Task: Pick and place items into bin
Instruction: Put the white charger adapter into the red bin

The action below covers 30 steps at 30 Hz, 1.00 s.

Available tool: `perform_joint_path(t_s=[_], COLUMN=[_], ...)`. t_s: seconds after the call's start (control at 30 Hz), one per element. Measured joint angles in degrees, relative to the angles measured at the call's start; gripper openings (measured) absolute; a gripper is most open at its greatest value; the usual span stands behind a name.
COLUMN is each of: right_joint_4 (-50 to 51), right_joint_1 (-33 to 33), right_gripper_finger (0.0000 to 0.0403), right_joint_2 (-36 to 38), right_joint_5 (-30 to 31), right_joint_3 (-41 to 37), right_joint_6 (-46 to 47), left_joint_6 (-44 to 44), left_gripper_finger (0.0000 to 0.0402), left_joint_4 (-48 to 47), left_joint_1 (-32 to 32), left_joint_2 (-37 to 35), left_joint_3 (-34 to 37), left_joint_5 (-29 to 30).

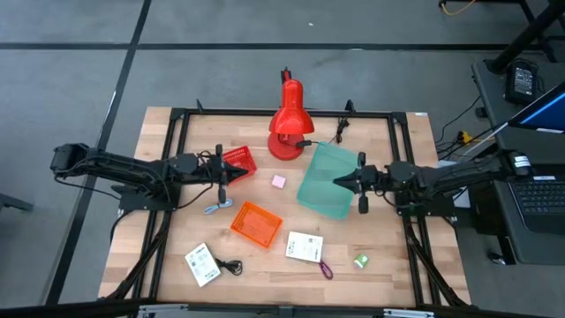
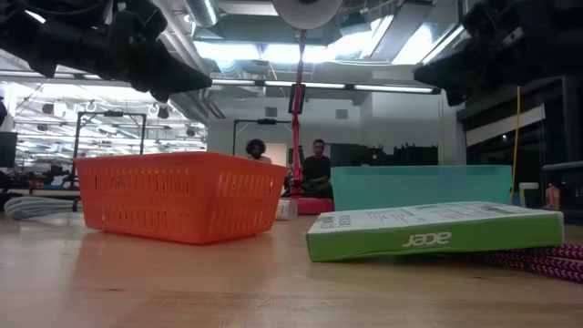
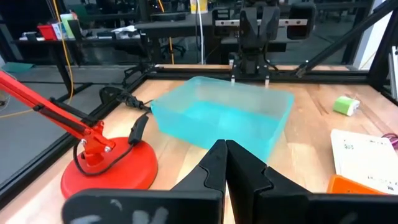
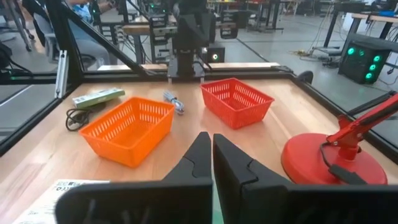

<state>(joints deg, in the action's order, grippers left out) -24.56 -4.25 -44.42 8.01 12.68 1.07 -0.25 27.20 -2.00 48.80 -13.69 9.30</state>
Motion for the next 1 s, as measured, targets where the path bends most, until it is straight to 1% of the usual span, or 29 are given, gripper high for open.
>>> perform_joint_path(t_s=[0.3, 0.37, 0.5, 0.63, 0.73, 0.8, 1.0], right_joint_4=[0.01, 0.09, 0.27, 0.19, 0.14, 0.16, -1.06], right_joint_1=[0.0, 0.0, 0.0, 0.0, 0.0, 0.0, 0.0], right_gripper_finger=[0.0, 0.0, 0.0, 0.0, 0.0, 0.0, 0.0], right_joint_2=[-9.58, -11.29, -13.16, -13.28, -13.16, -13.16, -13.16], right_joint_5=[-0.02, -0.02, -0.02, -0.02, -0.02, -0.01, 0.0], right_joint_3=[5.67, 6.46, 7.02, 7.04, 7.04, 7.04, 7.04], right_joint_6=[-0.54, -1.97, -4.65, -4.6, -4.34, -4.36, -8.49], left_joint_6=[0.9, 1.01, 1.8, 2.52, 2.79, 4.1, 9.55], left_gripper_finger=[0.0003, 0.0003, 0.0003, 0.0003, 0.0003, 0.0003, 0.0004], left_joint_4=[0.07, 0.07, -0.9, -7.91, -12.37, -13.84, -14.19], left_joint_1=[0.0, 0.0, 0.02, 0.02, 0.02, 0.0, 0.0], left_joint_2=[-0.03, -0.05, -0.03, 0.14, 2.13, 4.32, 12.87], left_joint_3=[0.0, 0.0, -0.12, -3.98, -7.44, -9.49, -14.59], left_joint_5=[-0.24, -1.26, -5.24, -4.49, -1.83, -1.39, -0.69])
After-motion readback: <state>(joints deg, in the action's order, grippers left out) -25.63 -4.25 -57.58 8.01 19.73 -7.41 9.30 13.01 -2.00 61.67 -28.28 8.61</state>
